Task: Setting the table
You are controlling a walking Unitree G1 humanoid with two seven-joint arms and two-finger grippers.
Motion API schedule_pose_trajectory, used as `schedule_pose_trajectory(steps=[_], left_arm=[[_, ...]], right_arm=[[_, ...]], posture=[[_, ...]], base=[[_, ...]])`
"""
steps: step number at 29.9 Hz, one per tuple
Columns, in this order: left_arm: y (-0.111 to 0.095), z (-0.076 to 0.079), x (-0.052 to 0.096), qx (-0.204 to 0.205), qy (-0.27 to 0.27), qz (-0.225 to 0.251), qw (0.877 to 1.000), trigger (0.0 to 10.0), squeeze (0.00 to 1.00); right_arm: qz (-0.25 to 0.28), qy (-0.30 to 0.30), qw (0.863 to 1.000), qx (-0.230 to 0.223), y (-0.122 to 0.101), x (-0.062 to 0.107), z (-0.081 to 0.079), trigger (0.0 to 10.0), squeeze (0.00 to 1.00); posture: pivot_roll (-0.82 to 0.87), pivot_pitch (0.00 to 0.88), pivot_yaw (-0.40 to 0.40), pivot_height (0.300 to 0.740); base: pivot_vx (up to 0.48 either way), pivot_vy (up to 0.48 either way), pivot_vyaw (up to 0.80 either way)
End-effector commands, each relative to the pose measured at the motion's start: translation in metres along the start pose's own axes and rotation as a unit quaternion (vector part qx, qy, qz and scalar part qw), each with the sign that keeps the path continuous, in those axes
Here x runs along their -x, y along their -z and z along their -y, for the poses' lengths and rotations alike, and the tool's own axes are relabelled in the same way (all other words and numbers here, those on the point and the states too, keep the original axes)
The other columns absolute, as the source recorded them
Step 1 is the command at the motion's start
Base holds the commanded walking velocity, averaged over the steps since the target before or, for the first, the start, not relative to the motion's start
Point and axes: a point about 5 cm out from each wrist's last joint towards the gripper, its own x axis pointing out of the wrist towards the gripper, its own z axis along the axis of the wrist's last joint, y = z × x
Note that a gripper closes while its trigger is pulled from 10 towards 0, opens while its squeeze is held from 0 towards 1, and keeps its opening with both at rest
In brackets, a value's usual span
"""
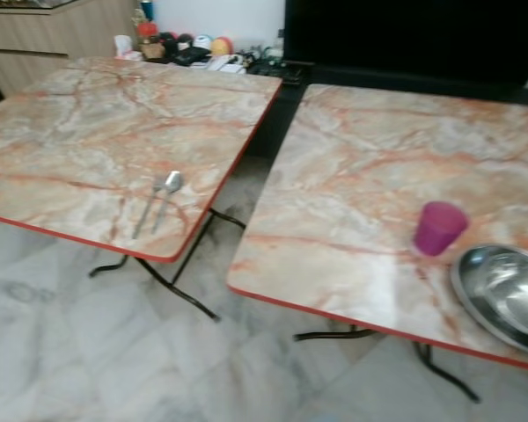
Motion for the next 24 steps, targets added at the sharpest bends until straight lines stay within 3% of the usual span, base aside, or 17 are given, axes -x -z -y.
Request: schedule_pose_trajectory(steps=[1, 2, 3, 4, 5, 7, 8, 9, 11, 13, 15, 18, 19, 20, 22, 24], left_arm=[[0.026, -0.005, 0.002, -0.041, -0.008, -0.051, 0.998, 10.0, 0.0], [0.035, -0.005, 0.003, -0.048, -0.004, -0.072, 0.996, 10.0, 0.0], [0.057, 0.004, 0.01, -0.058, 0.041, -0.135, 0.988, 10.0, 0.0], [0.057, 0.004, 0.01, -0.058, 0.041, -0.135, 0.988, 10.0, 0.0], [0.07, 0.01, 0.016, -0.07, 0.072, -0.162, 0.982, 10.0, 0.0], [0.099, 0.029, 0.036, -0.117, 0.181, -0.224, 0.951, 10.0, 0.0], [0.099, 0.029, 0.036, -0.117, 0.181, -0.224, 0.951, 10.0, 0.0], [0.102, 0.032, 0.042, -0.172, 0.208, -0.194, 0.943, 10.0, 0.0], [0.11, 0.039, 0.051, -0.21, 0.251, -0.189, 0.926, 10.0, 0.0], [0.118, 0.043, 0.059, -0.189, 0.265, -0.215, 0.921, 10.0, 0.0], [0.135, 0.053, 0.081, -0.204, 0.324, -0.256, 0.888, 10.0, 0.0], [0.142, 0.058, 0.092, -0.213, 0.358, -0.272, 0.868, 10.0, 0.0], [0.148, 0.064, 0.103, -0.233, 0.394, -0.274, 0.846, 10.0, 0.0], [0.148, 0.064, 0.103, -0.233, 0.394, -0.274, 0.846, 10.0, 0.0], [0.153, 0.074, 0.118, -0.246, 0.427, -0.28, 0.824, 10.0, 0.0], [0.153, 0.078, 0.121, -0.243, 0.434, -0.281, 0.821, 10.0, 0.0]], right_arm=[[-0.005, -0.002, 1.0, -0.008, 0.002, 0.0, -0.003, 10.0, 0.0], [-0.005, -0.002, 1.0, -0.009, 0.002, 0.0, -0.003, 10.0, 0.0], [-0.005, -0.002, 1.0, -0.008, 0.002, 0.0, -0.003, 10.0, 0.0], [-0.005, -0.002, 1.0, -0.008, 0.002, 0.0, -0.003, 10.0, 0.0], [-0.005, -0.002, 1.0, -0.008, 0.002, 0.0, -0.004, 10.0, 0.0], [-0.004, -0.002, 1.0, -0.009, 0.001, 0.0, -0.004, 10.0, 0.0], [-0.004, -0.002, 1.0, -0.009, 0.001, 0.0, -0.004, 10.0, 0.0], [-0.004, -0.001, 1.0, -0.01, 0.001, 0.0, -0.004, 10.0, 0.0], [-0.004, 0.0, 1.0, -0.011, 0.001, 0.0, -0.004, 10.0, 0.0], [-0.004, 0.0, 1.0, -0.011, 0.001, 0.0, -0.003, 10.0, 0.0], [-0.004, 0.001, 1.0, -0.011, 0.001, 0.0, -0.003, 10.0, 0.0], [-0.004, 0.0, 1.0, -0.01, 0.001, 0.0, -0.003, 10.0, 0.0], [-0.004, 0.0, 1.0, -0.009, 0.001, 0.0, -0.004, 10.0, 0.0], [-0.004, 0.0, 1.0, -0.009, 0.001, 0.0, -0.004, 10.0, 0.0], [-0.003, 0.001, 1.0, -0.011, 0.001, 0.0, -0.003, 10.0, 0.0], [-0.004, 0.001, 1.0, -0.011, 0.001, 0.0, -0.003, 10.0, 0.0]], posture=[[0.09, 0.124, 0.031, 0.74], [0.09, 0.124, 0.031, 0.74], [0.09, 0.124, 0.031, 0.74], [0.09, 0.124, 0.031, 0.74], [0.09, 0.122, 0.033, 0.74], [0.08, 0.122, 0.036, 0.74], [0.08, 0.122, 0.036, 0.74], [0.08, 0.121, 0.035, 0.74], [0.08, 0.122, 0.033, 0.74], [0.08, 0.122, 0.033, 0.74], [0.08, 0.12, 0.033, 0.74], [0.08, 0.121, 0.031, 0.74], [0.08, 0.118, 0.031, 0.74], [0.08, 0.118, 0.031, 0.74], [0.08, 0.118, 0.031, 0.74], [0.08, 0.118, 0.031, 0.74]], base=[[0.0, 0.48, 0.0], [0.0, 0.48, 0.0], [0.0, 0.48, 0.0], [0.0, 0.48, 0.0], [0.0, 0.48, 0.0], [0.0, 0.48, 0.0], [0.0, 0.48, 0.0], [0.0, 0.48, 0.0], [0.0, 0.48, 0.0], [0.0, 0.48, 0.0], [0.0, 0.48, 0.0], [0.0, 0.48, 0.0], [0.0, 0.48, 0.0], [0.0, 0.48, 0.0], [0.0, 0.48, 0.0], [0.0, 0.48, 0.0]])
